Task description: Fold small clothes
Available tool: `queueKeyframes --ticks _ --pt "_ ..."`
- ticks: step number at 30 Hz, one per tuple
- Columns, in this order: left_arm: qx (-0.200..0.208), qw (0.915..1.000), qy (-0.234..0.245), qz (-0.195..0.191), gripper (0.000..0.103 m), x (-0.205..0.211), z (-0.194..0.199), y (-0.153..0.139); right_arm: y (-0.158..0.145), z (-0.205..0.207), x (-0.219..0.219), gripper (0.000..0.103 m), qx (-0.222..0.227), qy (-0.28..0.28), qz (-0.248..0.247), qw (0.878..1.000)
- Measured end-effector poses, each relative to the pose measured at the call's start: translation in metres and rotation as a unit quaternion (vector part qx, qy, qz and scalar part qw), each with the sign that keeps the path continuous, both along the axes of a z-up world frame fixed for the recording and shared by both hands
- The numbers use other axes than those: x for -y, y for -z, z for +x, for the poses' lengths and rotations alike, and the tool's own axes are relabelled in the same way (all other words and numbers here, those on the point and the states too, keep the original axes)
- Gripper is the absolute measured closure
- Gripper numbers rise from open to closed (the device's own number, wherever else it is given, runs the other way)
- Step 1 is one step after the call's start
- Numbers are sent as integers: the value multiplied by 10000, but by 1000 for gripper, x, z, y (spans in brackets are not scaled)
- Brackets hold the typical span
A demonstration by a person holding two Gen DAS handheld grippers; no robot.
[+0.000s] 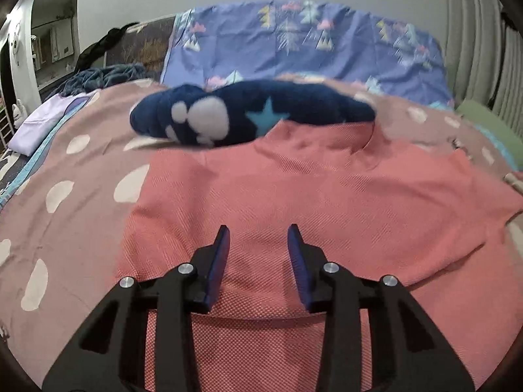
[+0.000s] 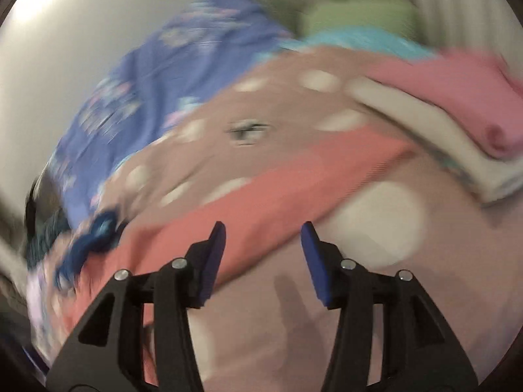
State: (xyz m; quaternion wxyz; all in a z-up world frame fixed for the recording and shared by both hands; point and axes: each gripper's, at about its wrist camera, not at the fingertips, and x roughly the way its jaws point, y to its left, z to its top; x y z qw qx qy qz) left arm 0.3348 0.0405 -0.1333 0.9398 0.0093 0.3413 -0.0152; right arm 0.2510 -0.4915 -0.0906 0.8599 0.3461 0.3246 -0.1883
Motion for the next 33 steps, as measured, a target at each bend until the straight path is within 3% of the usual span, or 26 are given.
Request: queueKeyframes --ticks 1,3,6,9,10,13,15,19,21,23,25,28,31,33 --pt "-33 9999 104 -19 65 2 1 1 7 -4 23 52 29 277 405 9988" --pt "-230 9992 315 -18 65 9 7 6 16 -5 41 51 22 572 723 9957" --pt "-531 9970 556 19 63 17 14 13 38 7 66 59 15 967 1156 9886" --pt "-566 9966 596 -54 59 16 14 16 46 27 77 83 -47 1220 854 9888" --pt "-613 9961 618 -101 58 16 15 17 50 31 80 98 -110 1261 851 9883" --pt "-652 9956 648 -171 56 14 16 19 53 33 82 99 219 1350 1208 9832" --pt "-657 9956 659 -145 55 15 17 19 43 35 70 99 523 975 1351 9846" --pt "-654 9956 662 -144 55 15 15 19 -10 70 -22 99 1160 -697 1146 9842" --pt "-653 9953 680 -201 53 16 15 19 -34 83 -83 99 1435 -1571 1006 9719" --pt "-656 9949 717 -271 50 14 15 19 -48 94 -162 99 1549 -2565 780 9509" --pt "-655 9943 775 -328 46 14 14 18 -41 99 -220 99 1406 -3153 616 9365" --pt "-647 9941 796 -344 45 14 14 18 -5 105 -284 99 819 -3784 369 9213" --pt "-652 9938 808 -396 44 13 14 18 27 101 -311 95 421 -4043 -102 9136" --pt "-657 9937 815 -408 44 13 14 18 43 93 -312 92 316 -4072 -153 9127"
